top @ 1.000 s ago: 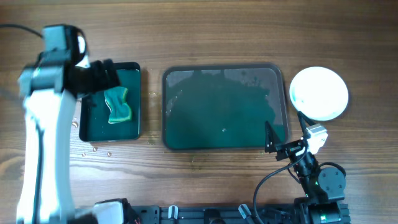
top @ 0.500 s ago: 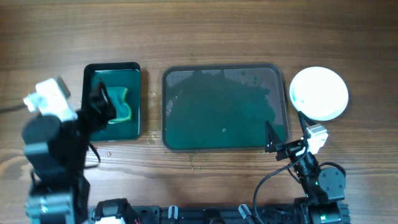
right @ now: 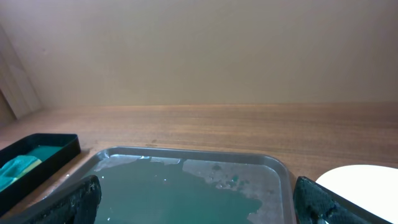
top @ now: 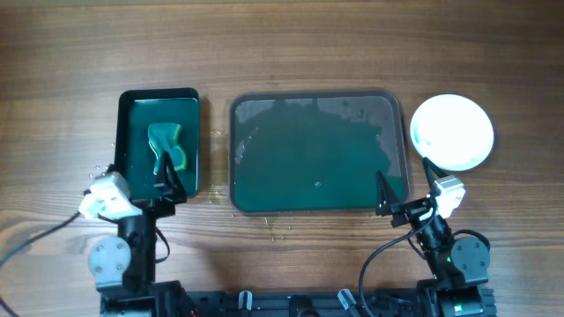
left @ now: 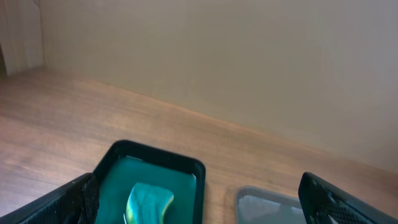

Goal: Clean dirty plates on tray and stack at the side

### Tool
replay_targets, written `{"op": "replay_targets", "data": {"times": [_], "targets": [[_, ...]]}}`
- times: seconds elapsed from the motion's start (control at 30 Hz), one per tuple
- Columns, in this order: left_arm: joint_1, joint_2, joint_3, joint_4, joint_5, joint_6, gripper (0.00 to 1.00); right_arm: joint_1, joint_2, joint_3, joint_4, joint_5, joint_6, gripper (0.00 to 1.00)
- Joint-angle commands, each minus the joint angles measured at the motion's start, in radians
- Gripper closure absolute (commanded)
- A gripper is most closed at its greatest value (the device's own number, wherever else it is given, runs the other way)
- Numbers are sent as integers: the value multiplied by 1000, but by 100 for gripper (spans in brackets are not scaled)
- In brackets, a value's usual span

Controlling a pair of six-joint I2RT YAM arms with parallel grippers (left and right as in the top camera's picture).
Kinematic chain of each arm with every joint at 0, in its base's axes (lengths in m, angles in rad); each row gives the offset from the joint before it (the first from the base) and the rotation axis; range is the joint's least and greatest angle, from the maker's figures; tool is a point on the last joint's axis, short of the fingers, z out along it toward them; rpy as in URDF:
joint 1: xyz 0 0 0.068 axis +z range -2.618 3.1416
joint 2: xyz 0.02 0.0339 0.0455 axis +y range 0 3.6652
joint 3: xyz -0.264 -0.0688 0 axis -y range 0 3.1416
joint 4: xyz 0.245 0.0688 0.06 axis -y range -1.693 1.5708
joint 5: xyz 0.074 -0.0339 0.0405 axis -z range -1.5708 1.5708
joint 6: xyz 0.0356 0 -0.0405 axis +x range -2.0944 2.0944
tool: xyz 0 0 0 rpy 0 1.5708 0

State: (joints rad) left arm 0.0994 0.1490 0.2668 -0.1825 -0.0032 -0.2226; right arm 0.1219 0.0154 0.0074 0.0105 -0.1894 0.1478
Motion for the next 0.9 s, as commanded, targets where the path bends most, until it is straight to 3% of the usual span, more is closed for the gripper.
{"op": "replay_targets", "data": {"times": [0.0,0.5,0.67,0.87], "targets": [[3,-89,-96,48,14,-2,0,5,-12,-2,2,14,-10,0],[-17,-146,-261,313,2,10,0,5,-12,-2,2,14,-10,0],[-17,-146,-261,283,3,10,0,5,-12,-2,2,14,-10,0],[-17,-146,-261,107,3,9,0,5,-12,-2,2,14,-10,1]]}}
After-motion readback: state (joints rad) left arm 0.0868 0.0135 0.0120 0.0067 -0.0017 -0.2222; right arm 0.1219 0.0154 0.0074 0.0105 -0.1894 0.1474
